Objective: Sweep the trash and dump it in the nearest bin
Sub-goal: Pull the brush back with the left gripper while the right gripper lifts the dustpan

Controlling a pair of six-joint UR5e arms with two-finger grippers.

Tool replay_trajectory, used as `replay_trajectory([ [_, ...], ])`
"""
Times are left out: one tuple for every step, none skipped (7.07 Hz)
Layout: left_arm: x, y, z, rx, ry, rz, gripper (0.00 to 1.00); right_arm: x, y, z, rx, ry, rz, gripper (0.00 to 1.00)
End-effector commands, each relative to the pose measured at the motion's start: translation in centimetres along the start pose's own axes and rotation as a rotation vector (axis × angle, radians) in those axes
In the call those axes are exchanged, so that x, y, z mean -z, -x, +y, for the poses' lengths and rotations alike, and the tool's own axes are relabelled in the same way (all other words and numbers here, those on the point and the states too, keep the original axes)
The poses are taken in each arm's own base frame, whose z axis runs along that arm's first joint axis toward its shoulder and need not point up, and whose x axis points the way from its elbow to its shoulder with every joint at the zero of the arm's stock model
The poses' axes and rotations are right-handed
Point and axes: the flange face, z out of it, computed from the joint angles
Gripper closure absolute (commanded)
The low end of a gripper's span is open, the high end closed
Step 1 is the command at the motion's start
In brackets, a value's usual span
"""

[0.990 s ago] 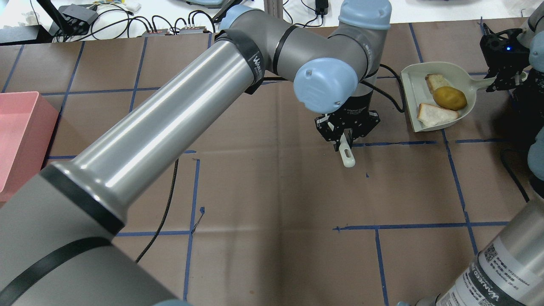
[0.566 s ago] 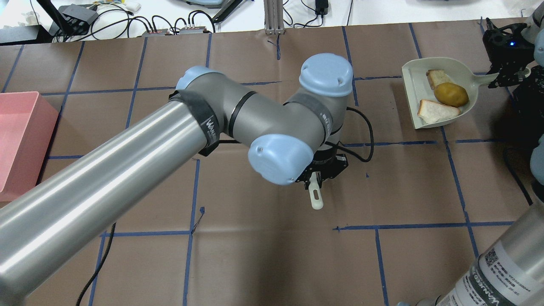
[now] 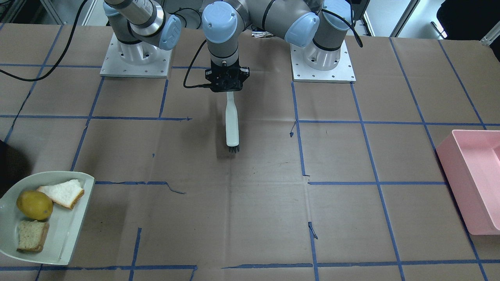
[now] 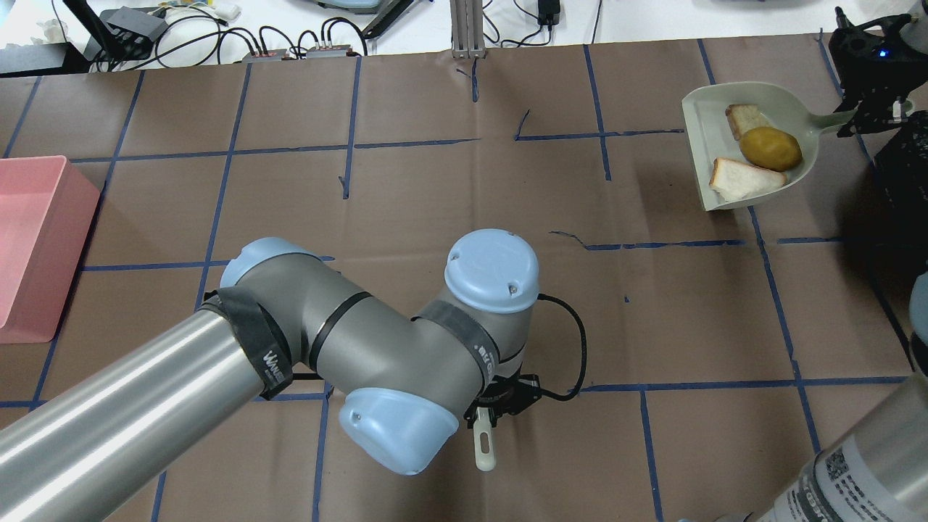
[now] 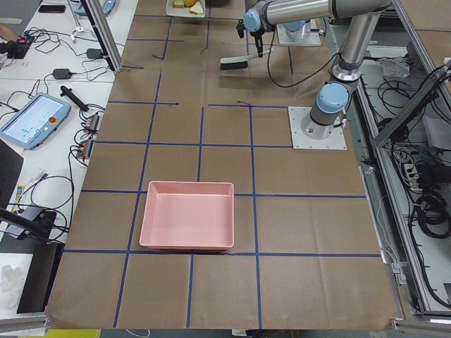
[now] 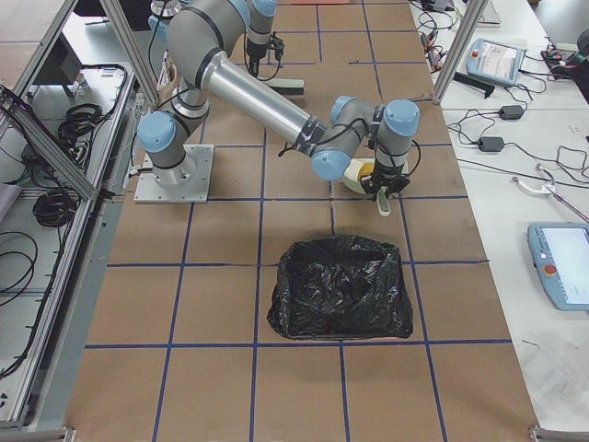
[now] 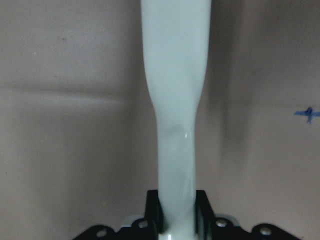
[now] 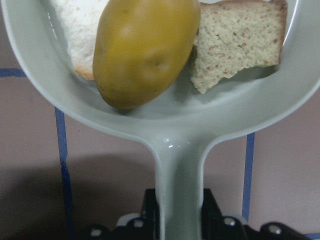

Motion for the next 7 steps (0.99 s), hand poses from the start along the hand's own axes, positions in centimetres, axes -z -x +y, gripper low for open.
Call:
replay_trajectory([
  [-1.0,-0.6,1.3,-0.098,-0.053,0.034,1.00,2.4,0.7,-0.9,-0.004,-0.032,0.008,1.00],
  [-1.7,-0.4,1.5,-0.128,-0.099,0.068,1.00,4.1,1.3,-1.1,-0.007,-0.045,0.004,1.00],
  [-2.3,0.3,2.2,-0.125,-0.121,0.075,1.00,5.8,2.1,-0.9,-0.015,-0.048,0.008,1.00],
  [-1.9,0.6,2.6,-0.127,-0.146,0.088,1.00,6.8,2.7,0.2,-0.019,-0.048,0.015,1.00],
  [-2.6,1.0,2.9,-0.123,-0.146,0.088,1.00,7.1,4.0,3.0,-0.014,-0.060,0.005,1.00],
  [-3.3,1.3,3.2,-0.117,-0.134,0.076,1.00,7.2,5.2,6.5,-0.014,-0.058,0.008,1.00],
  [-3.5,1.4,3.3,-0.113,-0.127,0.075,1.00,7.2,6.7,9.9,0.006,-0.047,0.006,1.00],
])
